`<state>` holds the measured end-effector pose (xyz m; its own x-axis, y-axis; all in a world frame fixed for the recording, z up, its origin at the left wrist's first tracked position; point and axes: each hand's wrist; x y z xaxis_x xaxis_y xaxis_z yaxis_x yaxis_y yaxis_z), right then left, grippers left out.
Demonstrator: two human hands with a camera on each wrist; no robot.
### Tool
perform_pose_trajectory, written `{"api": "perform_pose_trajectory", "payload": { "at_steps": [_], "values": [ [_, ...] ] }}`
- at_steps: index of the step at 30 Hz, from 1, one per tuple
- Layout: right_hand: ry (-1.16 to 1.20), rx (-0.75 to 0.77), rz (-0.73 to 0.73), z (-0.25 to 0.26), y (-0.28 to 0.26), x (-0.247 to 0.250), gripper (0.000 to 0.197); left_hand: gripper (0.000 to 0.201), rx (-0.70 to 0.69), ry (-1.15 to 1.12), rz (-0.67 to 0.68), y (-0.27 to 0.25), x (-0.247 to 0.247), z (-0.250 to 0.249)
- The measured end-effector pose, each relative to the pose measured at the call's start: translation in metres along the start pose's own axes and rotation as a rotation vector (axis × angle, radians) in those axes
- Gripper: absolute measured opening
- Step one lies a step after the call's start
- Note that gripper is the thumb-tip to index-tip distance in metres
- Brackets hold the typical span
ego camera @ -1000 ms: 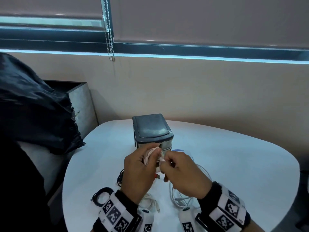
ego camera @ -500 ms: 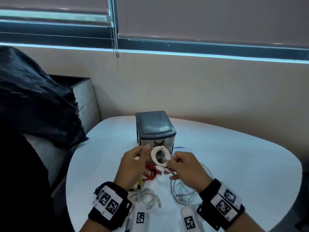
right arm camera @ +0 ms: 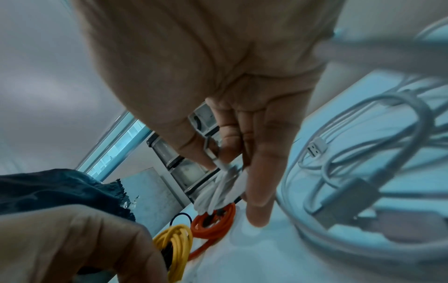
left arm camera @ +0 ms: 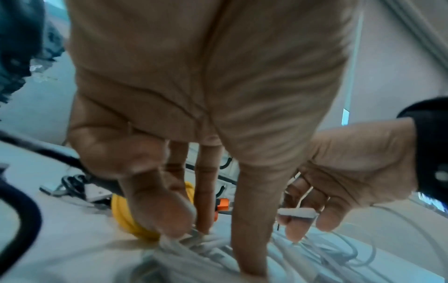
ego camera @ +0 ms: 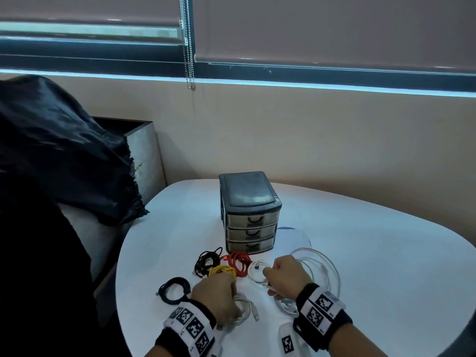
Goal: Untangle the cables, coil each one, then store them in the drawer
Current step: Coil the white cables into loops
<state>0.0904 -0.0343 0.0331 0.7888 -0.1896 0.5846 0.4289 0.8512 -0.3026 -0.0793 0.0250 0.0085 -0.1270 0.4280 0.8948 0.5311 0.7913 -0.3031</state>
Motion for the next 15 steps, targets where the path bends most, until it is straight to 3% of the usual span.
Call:
{"api": "perform_pose_trajectory", "payload": {
  "at_steps": [3,6,8,10,11,14,15],
  "values": [
    [-0.023,0.015,0.018,0.003,-0.004,-0.008,0.022,0.025,0.018,0.065,-0.005,0.0,0.0,0.006],
    [-0.139,0.104,0.087,0.005,-0.011,-0.01,0.038,0.015,0.018,-0.04,-0.067,0.0,0.005,0.018],
    [-0.232,0.206,-0.06,0.005,-0.017,0.005,0.045,0.008,-0.016,-0.198,-0.136,-0.001,0.009,0.021],
    [-0.258,0.276,-0.236,-0.003,-0.019,0.03,0.035,0.011,-0.074,-0.352,-0.17,0.0,0.012,0.015],
    [-0.294,0.285,-0.249,-0.01,-0.02,0.044,0.031,0.01,-0.108,-0.408,-0.175,0.001,0.013,0.009],
    [-0.598,0.111,0.059,-0.036,-0.02,0.067,0.081,0.012,-0.184,-0.484,-0.122,0.006,0.01,-0.022],
    [-0.663,0.09,0.128,-0.048,-0.018,0.067,0.068,0.014,-0.197,-0.491,-0.086,0.008,0.008,-0.035]
  ]
}}
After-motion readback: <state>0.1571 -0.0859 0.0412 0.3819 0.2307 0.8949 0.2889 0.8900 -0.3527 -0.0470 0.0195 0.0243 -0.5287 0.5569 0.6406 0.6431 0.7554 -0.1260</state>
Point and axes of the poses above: each hand's wrist, its own y-axis towards the middle knuckle, its own x-axis out of the back of the hand, z = x × y, and after that the axes turned 1 degree about x, right-handed
